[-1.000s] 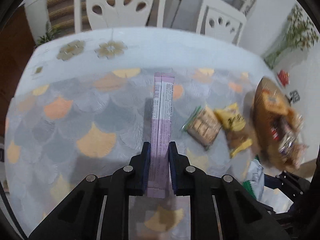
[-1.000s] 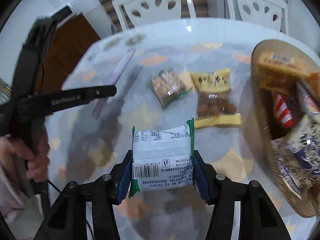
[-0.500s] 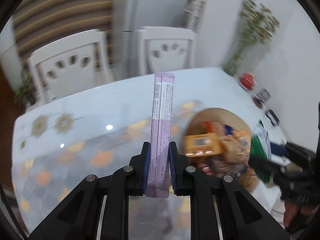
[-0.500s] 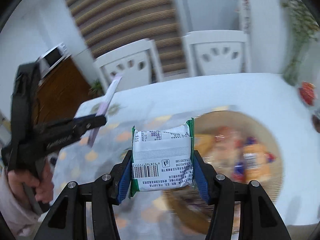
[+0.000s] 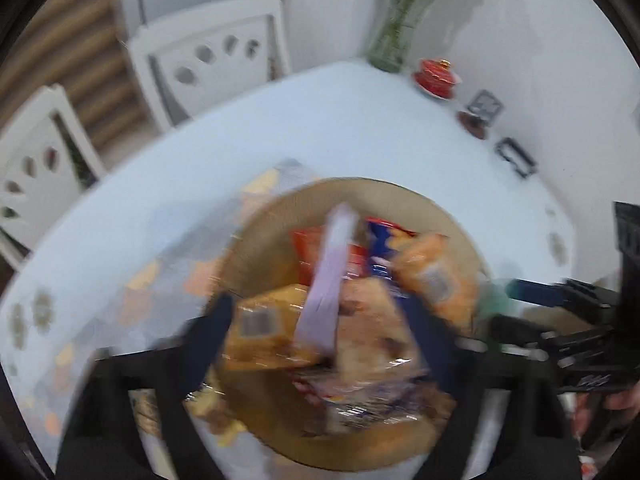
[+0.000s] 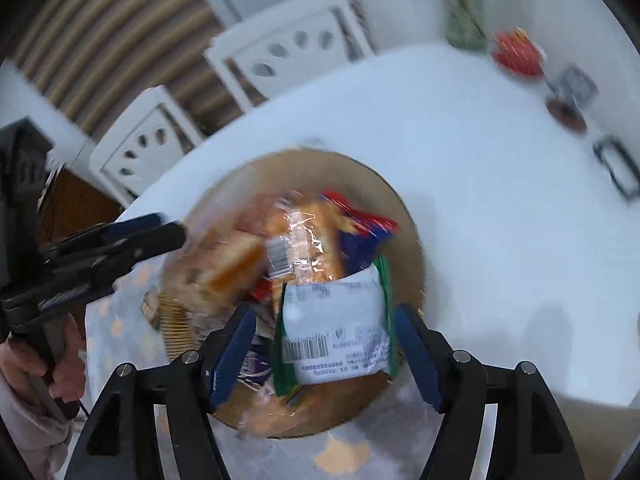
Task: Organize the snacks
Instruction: 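Carry both packs over the amber bowl and open both tools, then grasp the brown wafer pack with left tool while right reaches the yellow peanut bag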
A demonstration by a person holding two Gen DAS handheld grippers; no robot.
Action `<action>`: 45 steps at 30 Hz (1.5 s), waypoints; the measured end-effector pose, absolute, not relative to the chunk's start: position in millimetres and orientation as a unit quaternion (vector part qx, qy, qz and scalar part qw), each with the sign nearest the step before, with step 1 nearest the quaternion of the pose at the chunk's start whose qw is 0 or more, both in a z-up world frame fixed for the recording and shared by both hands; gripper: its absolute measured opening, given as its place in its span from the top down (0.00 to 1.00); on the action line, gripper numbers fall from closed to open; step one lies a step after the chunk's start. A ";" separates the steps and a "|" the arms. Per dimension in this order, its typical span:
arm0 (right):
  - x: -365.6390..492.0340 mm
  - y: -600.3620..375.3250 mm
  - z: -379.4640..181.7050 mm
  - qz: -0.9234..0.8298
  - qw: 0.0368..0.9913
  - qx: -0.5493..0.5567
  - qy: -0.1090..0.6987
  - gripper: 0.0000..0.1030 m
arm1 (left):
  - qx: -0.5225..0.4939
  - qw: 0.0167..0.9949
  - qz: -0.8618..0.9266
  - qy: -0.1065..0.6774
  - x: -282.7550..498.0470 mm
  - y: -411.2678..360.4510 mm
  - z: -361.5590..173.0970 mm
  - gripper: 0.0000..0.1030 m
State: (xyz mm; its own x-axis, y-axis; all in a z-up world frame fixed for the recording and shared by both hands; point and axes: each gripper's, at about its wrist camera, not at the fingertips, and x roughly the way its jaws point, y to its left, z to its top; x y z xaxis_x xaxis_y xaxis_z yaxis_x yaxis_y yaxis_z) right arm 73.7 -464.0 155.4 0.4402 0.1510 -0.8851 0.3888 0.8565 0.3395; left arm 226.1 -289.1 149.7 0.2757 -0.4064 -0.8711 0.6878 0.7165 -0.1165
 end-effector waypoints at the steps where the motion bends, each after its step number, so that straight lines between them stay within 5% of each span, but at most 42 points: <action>1: 70.5 -469.0 153.7 -0.080 0.806 0.271 0.520 0.20 | 0.144 0.790 -0.347 0.484 224.6 -285.6 151.3 0.12; 9: 69.5 -465.2 160.6 -0.082 0.806 0.327 0.487 0.18 | 0.132 0.797 -0.321 0.493 235.7 -236.6 152.7 0.12; 20: 133.2 -337.2 204.8 0.010 0.839 0.245 0.485 0.17 | 0.110 0.822 -0.224 0.513 279.8 -112.5 155.8 0.11; 35: 144.1 -212.9 90.2 0.002 0.809 0.292 0.511 0.13 | 0.100 0.778 -0.228 0.577 261.5 -58.4 47.3 0.15; 45: 161.7 -193.8 84.4 -0.067 0.832 0.262 0.485 0.10 | 0.089 0.771 -0.330 0.537 252.2 -68.5 23.9 0.13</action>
